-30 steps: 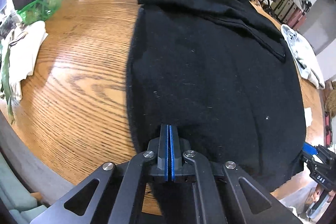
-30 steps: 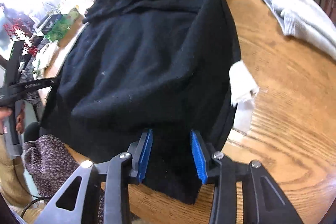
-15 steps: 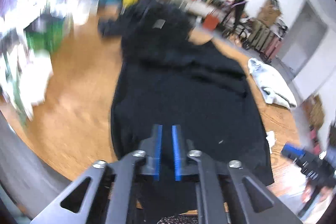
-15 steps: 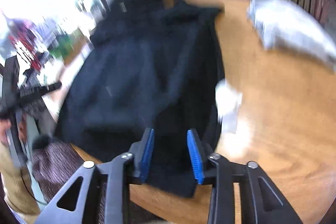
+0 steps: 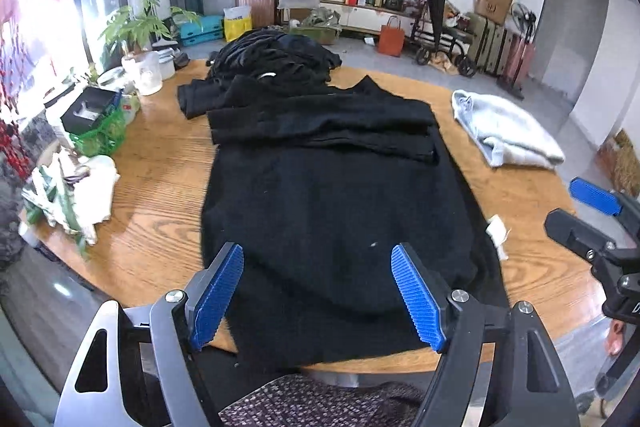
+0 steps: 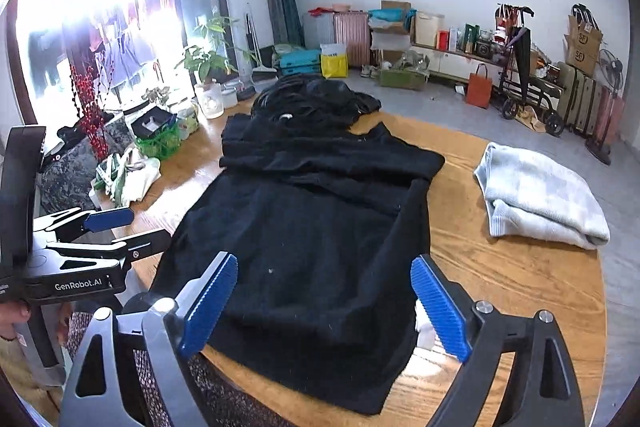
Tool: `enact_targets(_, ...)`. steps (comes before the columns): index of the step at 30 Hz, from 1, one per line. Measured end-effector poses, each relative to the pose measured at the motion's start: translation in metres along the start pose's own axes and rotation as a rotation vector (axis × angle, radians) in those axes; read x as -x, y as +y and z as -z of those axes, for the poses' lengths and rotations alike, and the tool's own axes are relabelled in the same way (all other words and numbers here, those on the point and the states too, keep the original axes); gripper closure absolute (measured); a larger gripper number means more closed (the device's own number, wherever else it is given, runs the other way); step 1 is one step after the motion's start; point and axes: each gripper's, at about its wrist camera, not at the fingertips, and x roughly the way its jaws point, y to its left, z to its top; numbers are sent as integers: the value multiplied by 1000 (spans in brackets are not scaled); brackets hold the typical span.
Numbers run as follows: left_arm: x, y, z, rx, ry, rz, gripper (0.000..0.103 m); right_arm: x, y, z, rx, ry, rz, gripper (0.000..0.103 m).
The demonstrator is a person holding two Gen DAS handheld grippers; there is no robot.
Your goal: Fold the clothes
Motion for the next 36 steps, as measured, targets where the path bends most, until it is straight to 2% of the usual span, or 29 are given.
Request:
enact_targets(4, 6, 6, 9, 9, 19, -6, 26, 15, -10, 14, -25, 22, 16, 7)
enact_targets(7, -3, 21, 24, 48, 63, 15, 26, -3, -26, 27, -82, 102, -1, 7)
enact_targets(11, -22, 56, 56, 199, 146, 82, 26, -32, -55, 56, -186, 250, -22, 11)
enact_targets(13, -26, 69, 64, 264, 152, 110, 26, -43, -66, 70, -223, 301, -16, 11)
enact_targets(16, -30, 77, 71, 305, 160, 102, 26, -55, -74, 87, -261, 352, -9, 12)
enact_targets(21, -37, 93, 83, 395, 194, 74, 26, -68, -80, 103, -333, 403, -31, 19)
enact_targets(25, -50, 106, 94, 508, 234, 132, 26, -74, -84, 113, -377, 425, -38, 23)
enact_targets(29, -55, 106, 100, 548, 237, 173, 26, -78, -84, 117, -373, 431, -28, 28)
enact_targets(31, -58, 103, 100, 545, 248, 192, 26, -79, -82, 115, -357, 436, -22, 37)
enact_targets(35, -60, 94, 101, 497, 263, 164, 26, -83, -74, 111, -326, 440, -40, 50)
enact_targets(36, -59, 92, 101, 488, 264, 153, 29, -83, -73, 111, -325, 438, -35, 52)
